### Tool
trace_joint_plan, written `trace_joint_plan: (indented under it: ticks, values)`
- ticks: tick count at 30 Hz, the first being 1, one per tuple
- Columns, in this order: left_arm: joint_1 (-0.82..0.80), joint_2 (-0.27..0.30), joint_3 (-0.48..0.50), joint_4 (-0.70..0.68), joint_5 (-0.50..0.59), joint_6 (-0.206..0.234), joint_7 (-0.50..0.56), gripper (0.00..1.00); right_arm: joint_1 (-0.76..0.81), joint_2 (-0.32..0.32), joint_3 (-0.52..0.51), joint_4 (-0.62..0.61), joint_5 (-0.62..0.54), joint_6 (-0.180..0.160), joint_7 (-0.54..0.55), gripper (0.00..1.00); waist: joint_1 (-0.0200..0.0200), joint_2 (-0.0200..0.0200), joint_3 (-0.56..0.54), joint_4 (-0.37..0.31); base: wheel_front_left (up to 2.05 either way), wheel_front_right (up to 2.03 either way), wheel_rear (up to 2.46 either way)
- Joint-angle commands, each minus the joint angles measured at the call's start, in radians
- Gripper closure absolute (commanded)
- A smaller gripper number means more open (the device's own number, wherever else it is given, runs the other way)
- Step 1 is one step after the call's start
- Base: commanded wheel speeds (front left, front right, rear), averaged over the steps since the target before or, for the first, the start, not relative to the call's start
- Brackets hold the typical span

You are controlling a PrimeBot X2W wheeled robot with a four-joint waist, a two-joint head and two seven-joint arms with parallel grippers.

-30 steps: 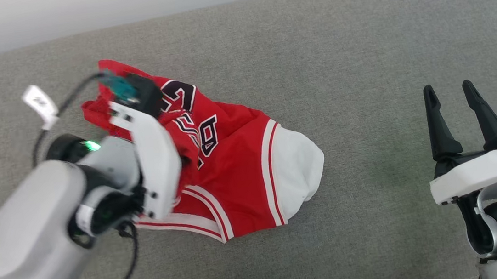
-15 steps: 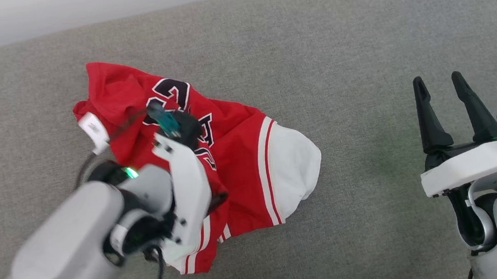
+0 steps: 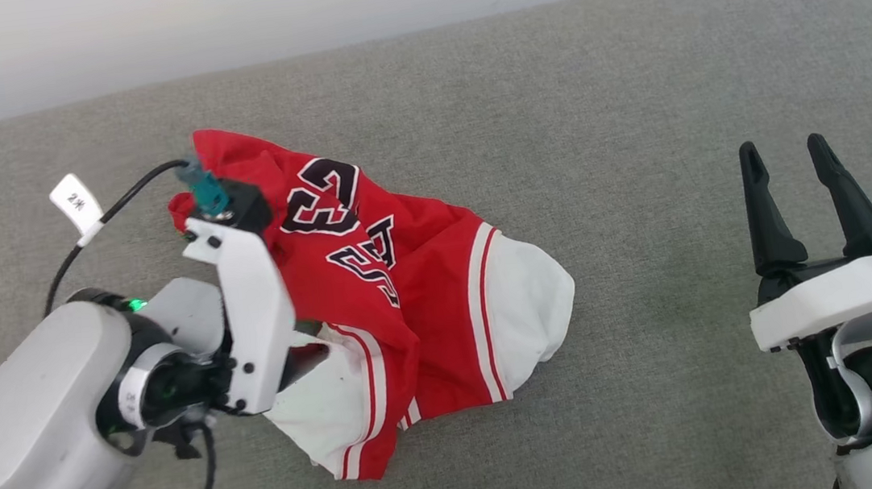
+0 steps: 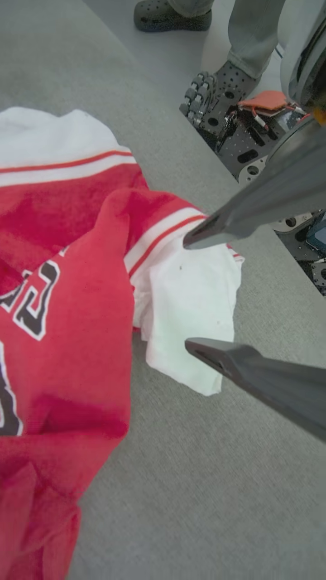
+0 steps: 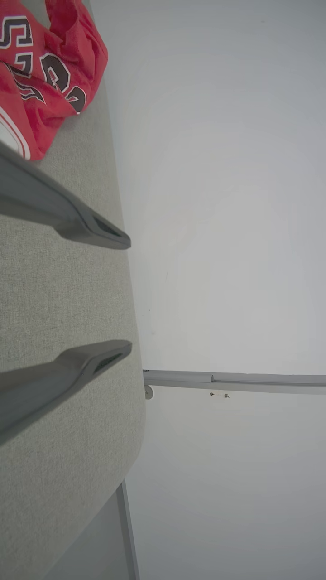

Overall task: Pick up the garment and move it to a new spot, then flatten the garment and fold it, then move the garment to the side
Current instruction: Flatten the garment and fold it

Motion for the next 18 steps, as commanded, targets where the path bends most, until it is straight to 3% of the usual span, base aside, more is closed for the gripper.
trace_joint_plan:
  ticks: [1,10,18]
  values:
    - [0.014,0.011,-0.003,0.004,0.018,0.011,-0.001,0.0,0.006,0.0,0.0,-0.008,-0.007,-0.001,0.003,0.0,0.0,0.0,-0.003,0.003,0.0,0.0,0.0]
    - [0.045,0.013,-0.012,0.096,0.027,-0.003,-0.038,0.0,0.011,0.0,0.004,-0.032,-0.011,0.0,0.018,0.0,0.0,0.0,0.008,0.0,0.0,0.0,0.0]
    - [0.031,-0.02,-0.029,0.255,0.063,-0.076,-0.13,0.0,-0.002,0.0,0.007,-0.045,-0.012,-0.001,0.028,0.0,0.0,0.0,0.034,-0.009,0.0,0.0,0.0]
